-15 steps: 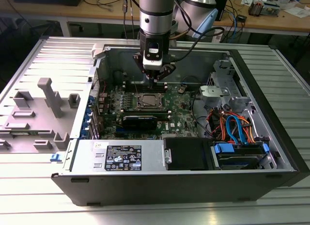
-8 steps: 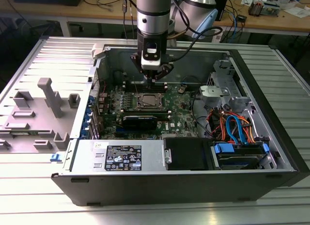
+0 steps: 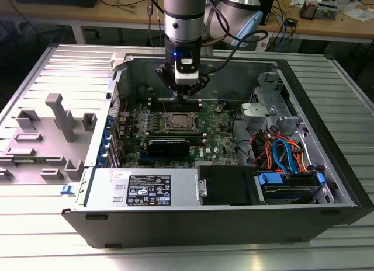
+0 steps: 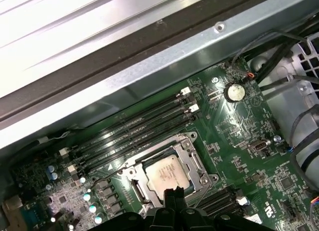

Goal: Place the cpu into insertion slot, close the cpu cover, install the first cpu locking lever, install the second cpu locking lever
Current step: 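Install the first cpu locking lever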

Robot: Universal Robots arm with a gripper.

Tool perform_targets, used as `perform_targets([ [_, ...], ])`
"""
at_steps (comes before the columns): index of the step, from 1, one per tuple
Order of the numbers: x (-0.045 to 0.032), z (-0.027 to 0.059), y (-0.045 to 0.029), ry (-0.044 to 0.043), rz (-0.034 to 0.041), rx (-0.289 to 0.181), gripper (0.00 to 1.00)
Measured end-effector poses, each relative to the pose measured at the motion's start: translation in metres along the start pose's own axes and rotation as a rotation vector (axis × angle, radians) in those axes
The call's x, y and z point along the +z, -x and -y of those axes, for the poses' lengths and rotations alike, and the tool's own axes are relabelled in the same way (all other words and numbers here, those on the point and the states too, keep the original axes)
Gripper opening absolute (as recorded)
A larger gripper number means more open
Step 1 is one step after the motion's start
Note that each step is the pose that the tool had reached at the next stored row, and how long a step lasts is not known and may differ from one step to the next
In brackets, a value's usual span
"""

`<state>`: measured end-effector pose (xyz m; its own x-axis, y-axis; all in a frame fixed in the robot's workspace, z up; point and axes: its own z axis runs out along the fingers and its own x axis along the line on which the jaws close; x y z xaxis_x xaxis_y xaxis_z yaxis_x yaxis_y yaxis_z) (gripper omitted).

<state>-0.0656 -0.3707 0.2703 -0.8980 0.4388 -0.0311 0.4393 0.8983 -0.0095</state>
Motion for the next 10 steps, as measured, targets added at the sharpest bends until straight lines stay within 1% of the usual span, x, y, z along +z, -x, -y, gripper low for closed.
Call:
perform_targets([
  [4, -0.0002, 0.0038, -0.0069, 0.0025, -0.001, -0.01, 0.11],
  [8, -0.0003, 0.0073, -0.014, 0.0033, -0.0012, -0.016, 0.11],
  [9, -0.0004, 0.0088, -0.0171, 0.0034, -0.0012, -0.019, 0.11],
  [10, -0.0005, 0.0094, -0.0182, 0.0033, -0.0012, -0.021, 0.11],
])
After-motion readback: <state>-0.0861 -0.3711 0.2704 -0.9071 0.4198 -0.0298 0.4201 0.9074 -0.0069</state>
